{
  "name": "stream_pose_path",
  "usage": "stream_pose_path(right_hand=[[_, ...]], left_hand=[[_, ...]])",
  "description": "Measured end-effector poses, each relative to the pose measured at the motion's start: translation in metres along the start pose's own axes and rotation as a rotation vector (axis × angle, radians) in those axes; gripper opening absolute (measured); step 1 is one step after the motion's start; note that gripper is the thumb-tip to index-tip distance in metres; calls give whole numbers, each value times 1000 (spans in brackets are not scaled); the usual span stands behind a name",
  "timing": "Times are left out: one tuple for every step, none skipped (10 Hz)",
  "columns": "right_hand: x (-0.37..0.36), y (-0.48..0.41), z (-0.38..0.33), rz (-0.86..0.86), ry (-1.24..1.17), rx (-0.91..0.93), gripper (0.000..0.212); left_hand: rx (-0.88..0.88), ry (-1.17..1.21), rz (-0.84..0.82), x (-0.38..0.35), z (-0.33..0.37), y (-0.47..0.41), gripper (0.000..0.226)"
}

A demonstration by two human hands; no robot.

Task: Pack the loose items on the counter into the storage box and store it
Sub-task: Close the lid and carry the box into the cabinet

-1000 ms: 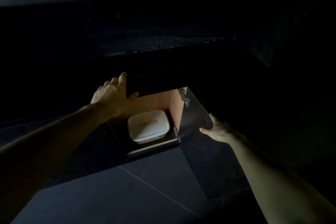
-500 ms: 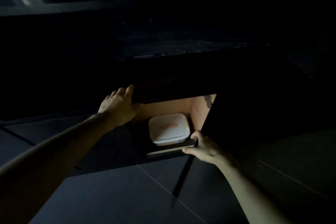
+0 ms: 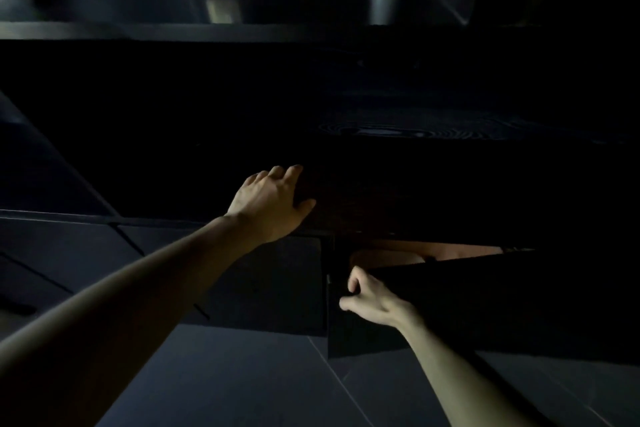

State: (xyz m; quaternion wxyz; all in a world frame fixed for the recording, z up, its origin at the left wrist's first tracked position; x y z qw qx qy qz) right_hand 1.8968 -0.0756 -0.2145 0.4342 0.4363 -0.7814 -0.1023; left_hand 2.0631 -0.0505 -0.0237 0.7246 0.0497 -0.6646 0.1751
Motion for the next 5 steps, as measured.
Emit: stream_pose_path(right_hand=[[7,-18,-10,36,48,-19,33],[7,-36,-17,14,-11,-15,60],[7,-46,-24,26,-63,-14,71],[-3,-50,-22,1,24,-54,80],[-4,-33,-27,12,227,-48,83]], left_hand=[[-2,7,-1,-4,-15,-5,70],[4,13,3,-7,-27,-7,70],[3,-1,-8,-13,-35,-3,70],[3,5,-35,-19,-39,2,70],[22,-3,-63,-18,-39,10,70]])
Point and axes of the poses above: each hand's wrist, its own y-axis away from the middle knuckle, its own x-axis out of the back of the hand, z = x × y, the point moved 9 cm from there along -y, towards the middle knuckle, and after that the axes turned 1 degree about z, right-handed, at the moved point
